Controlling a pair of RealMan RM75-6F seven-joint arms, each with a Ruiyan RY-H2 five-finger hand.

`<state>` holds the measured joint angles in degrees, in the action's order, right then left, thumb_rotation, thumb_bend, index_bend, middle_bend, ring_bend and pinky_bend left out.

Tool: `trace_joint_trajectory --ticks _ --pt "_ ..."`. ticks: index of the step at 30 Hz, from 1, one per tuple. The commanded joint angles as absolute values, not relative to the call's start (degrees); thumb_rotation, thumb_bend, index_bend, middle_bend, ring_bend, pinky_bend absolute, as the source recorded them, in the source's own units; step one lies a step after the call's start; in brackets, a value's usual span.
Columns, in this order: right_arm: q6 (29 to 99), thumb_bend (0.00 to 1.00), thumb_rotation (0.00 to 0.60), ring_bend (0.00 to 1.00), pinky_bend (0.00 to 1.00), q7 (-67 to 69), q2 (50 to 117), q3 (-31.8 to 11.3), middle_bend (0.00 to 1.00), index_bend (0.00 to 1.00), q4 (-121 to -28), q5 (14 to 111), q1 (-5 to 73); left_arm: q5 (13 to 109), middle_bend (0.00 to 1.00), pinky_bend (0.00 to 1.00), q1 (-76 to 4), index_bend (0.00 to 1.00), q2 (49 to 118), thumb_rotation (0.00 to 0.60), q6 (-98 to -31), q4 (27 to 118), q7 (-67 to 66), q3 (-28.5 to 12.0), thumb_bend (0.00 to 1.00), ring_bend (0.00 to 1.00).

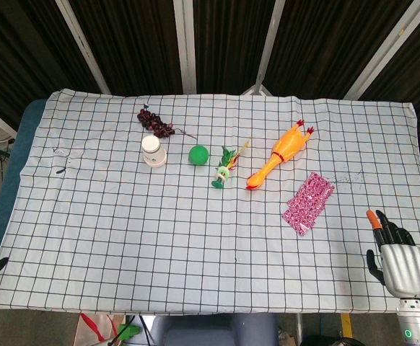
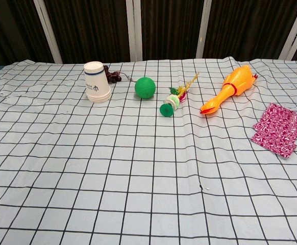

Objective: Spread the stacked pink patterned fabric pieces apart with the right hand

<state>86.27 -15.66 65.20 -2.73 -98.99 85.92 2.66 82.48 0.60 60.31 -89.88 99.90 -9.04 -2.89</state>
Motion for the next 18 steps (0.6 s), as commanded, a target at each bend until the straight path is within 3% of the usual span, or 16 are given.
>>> trace_joint_trajectory --ticks 1,12,18 --pt "86.48 0.56 0.600 0.17 0.23 -15.32 65.36 -2.82 0.08 0.00 -98.72 86.17 2.65 82.42 0.00 0.17 0.60 0.10 60.31 0.600 -89.80 99.99 -9.19 -2.86 0.20 0.03" --pt "86.22 0.56 0.600 0.18 0.23 -14.81 65.49 -2.56 0.08 0.00 -98.50 86.92 2.85 83.13 0.01 0.17 0.79 0.10 60.51 0.600 -90.41 100.09 -9.52 -2.70 0.20 0.03" --pt "85.15 0.56 0.600 0.24 0.23 -15.51 66.24 -1.99 0.10 0.00 -98.15 87.60 3.34 82.91 0.01 0.17 0.63 0.10 60.46 0.600 -89.92 100.18 -9.61 -2.67 0.20 0.03"
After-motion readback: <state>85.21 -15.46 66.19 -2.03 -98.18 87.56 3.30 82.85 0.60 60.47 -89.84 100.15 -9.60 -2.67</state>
